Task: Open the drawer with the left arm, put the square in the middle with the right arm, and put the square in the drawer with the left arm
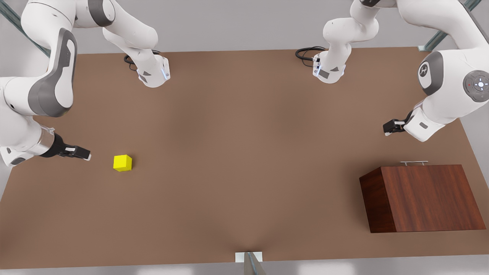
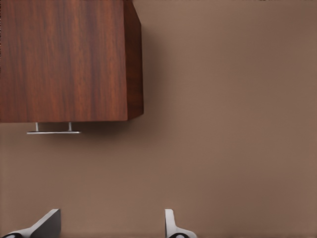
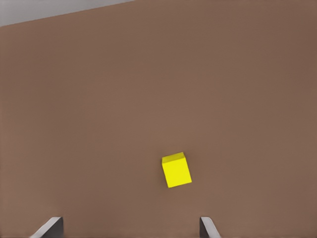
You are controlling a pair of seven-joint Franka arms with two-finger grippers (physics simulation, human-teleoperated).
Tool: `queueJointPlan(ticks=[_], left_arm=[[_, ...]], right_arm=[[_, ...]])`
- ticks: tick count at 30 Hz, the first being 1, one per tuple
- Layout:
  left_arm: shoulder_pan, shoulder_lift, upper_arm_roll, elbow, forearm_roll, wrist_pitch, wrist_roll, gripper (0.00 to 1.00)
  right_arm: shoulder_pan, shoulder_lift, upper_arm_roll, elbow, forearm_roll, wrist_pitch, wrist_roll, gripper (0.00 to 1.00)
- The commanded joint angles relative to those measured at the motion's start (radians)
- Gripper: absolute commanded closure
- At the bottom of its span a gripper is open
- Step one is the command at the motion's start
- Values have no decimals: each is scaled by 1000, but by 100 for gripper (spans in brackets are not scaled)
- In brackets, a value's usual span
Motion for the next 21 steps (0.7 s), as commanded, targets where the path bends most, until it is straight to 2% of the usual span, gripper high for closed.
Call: queueJointPlan(ticks=[1,2,3,4,6,10,13,16,21], left_arm=[[0,0,0,-4,-1,-2,-2,0],[0,-9,21,-35,1,-13,-31,0],[0,-22,69,-103,-6,-20,-218,0],[0,-29,88,-194,-4,52,-543,0],[0,-81,187,-432,-2,337,-932,0],[0,-123,311,-697,-6,785,-1006,0],[0,-129,327,-792,-7,960,-1022,0],[0,-120,336,-817,-19,1089,-1050,0],[1,-108,336,-858,-22,1181,-1053,0]], right_arm=[[0,5,0,9,0,0,-7,0],[-1,11,0,10,0,0,-9,0],[-1,11,-1,7,-5,-2,0,0],[-1,14,-1,1,-9,0,-4,0],[-21,34,-1,-8,-3,0,-6,0],[-27,48,0,-69,-23,51,-41,0],[-37,53,0,-215,-16,242,-40,0],[-67,56,-1,-358,-20,368,-53,0],[-66,151,-1,-386,-22,468,-73,0]])
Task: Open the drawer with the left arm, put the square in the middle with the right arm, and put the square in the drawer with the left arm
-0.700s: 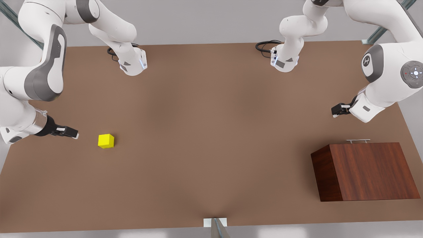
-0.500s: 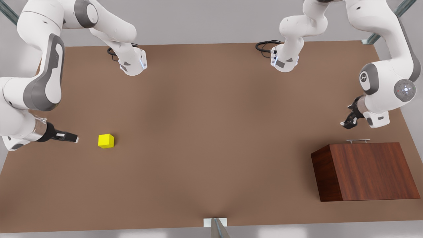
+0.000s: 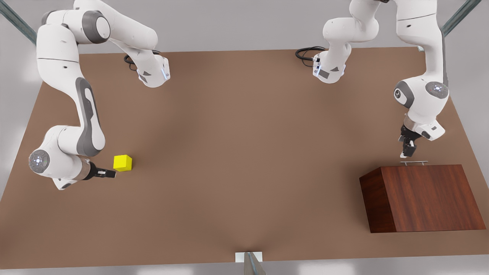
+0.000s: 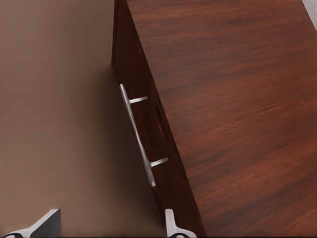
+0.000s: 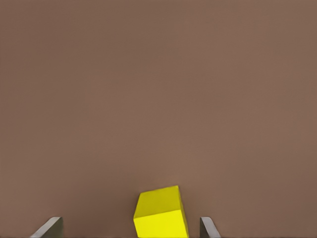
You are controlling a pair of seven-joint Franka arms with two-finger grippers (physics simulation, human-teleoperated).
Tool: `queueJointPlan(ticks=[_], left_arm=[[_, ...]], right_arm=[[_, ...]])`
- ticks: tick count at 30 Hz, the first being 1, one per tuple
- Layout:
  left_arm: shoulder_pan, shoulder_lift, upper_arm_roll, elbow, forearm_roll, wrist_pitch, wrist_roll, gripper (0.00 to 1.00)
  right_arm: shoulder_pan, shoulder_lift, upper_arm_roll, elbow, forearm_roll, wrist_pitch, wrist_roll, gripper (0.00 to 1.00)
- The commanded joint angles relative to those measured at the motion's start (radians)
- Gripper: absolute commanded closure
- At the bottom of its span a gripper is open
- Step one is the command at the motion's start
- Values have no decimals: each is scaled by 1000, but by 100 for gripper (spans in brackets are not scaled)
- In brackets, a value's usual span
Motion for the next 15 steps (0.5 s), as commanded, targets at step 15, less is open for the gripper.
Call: queueJointPlan(ticks=[15], left_arm=[[92,112,0,91,-71,17,-81,0]], right_arm=[[30,17,2,-185,-121,72,43,0]])
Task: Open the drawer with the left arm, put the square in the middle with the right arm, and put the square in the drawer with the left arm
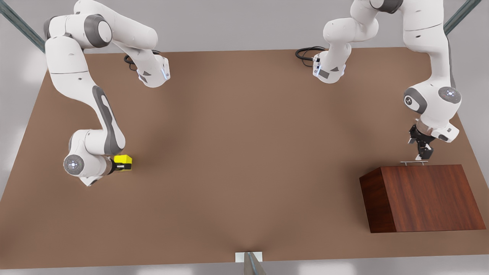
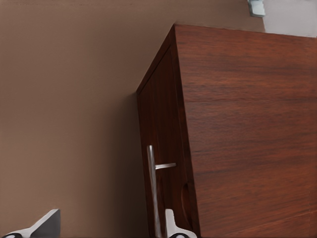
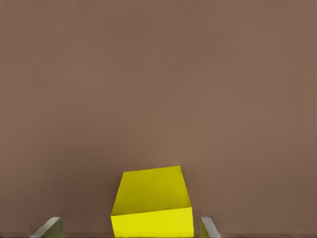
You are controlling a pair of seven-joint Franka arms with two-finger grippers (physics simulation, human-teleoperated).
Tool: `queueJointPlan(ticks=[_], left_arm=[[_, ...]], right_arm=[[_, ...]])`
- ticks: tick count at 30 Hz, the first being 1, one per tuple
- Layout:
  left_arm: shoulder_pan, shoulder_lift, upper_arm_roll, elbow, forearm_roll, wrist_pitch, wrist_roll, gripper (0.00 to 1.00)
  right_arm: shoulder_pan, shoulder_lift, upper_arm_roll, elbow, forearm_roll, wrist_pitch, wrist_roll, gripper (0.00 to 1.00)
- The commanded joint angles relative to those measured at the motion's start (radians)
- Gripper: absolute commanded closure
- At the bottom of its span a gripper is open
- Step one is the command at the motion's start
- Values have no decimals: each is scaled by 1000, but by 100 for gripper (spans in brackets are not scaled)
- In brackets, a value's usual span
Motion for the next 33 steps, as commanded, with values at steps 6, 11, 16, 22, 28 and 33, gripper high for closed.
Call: queueJointPlan(ticks=[6,11,16,22,28,33], left_arm=[[6,25,0,-1,-6,21,0,0],[17,56,-1,-1,-7,85,0,0],[17,75,0,-1,-6,99,0,0],[17,78,-1,-1,-4,98,0,0],[16,84,-3,-7,-4,82,0,0],[14,53,-3,-21,-4,13,0,0]], right_arm=[[-13,-3,4,-9,0,13,-5,0],[-29,10,0,-12,-1,15,-15,0],[-29,29,0,-12,-1,28,-15,0],[-23,52,0,-12,-1,48,-15,0],[-20,55,0,-44,-15,67,-15,1],[-20,58,0,-58,-18,90,-15,1]])
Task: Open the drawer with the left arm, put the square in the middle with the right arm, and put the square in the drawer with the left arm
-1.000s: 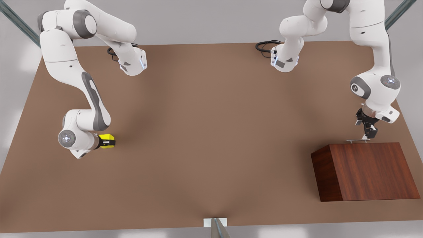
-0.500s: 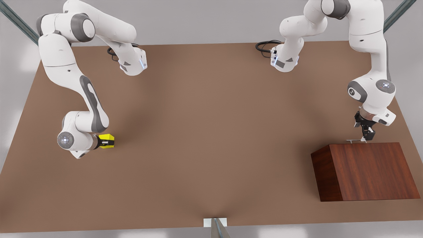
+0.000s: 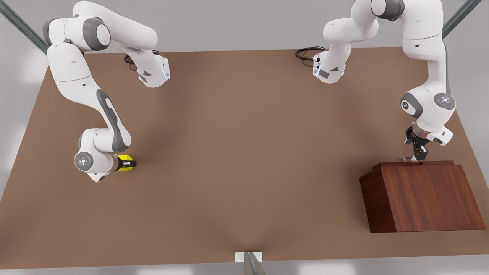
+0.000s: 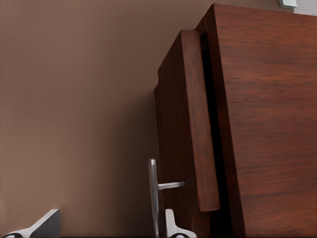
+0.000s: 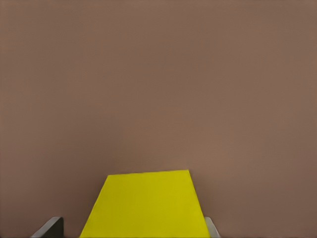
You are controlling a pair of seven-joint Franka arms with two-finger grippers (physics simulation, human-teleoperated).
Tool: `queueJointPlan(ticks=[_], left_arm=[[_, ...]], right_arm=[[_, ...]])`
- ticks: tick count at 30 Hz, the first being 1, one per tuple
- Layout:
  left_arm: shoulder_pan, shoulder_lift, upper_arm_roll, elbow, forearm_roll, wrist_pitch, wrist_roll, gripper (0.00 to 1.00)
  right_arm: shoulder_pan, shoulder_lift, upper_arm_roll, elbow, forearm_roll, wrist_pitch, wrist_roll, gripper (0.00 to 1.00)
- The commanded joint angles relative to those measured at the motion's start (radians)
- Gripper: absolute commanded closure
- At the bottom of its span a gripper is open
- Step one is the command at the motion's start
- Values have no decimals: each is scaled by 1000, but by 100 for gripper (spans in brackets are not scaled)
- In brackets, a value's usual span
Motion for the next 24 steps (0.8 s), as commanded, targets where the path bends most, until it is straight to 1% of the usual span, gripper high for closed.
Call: queueJointPlan(ticks=[1,2,3,4,5,11,15,17,20,22,24], left_arm=[[0,-3,0,0,1,-5,0,0],[0,-11,0,0,1,-21,3,0],[0,-17,0,0,2,-25,6,0],[2,-15,2,0,2,-25,6,0],[2,-14,3,0,2,-27,6,0],[5,-14,3,-2,7,-62,3,0],[6,-32,8,-2,10,-91,5,0],[14,-35,12,-2,11,-97,6,0],[14,-46,20,-2,11,-143,6,0],[14,-54,18,-2,11,-165,6,0],[14,-60,18,-2,11,-186,6,0]], right_arm=[[-2,-1,0,0,0,-1,0,5],[-2,-1,0,0,0,-1,0,23],[-3,1,0,0,0,-1,-3,48],[-5,-1,0,2,0,-1,0,77],[-9,-1,0,3,2,-1,0,79],[-5,-11,0,37,5,-41,15,79],[2,-15,8,161,14,-197,20,79],[32,-13,11,249,61,-270,23,79],[124,-7,11,292,77,-270,225,79],[213,-2,11,330,161,-268,366,79],[336,22,11,359,164,-254,607,79]])
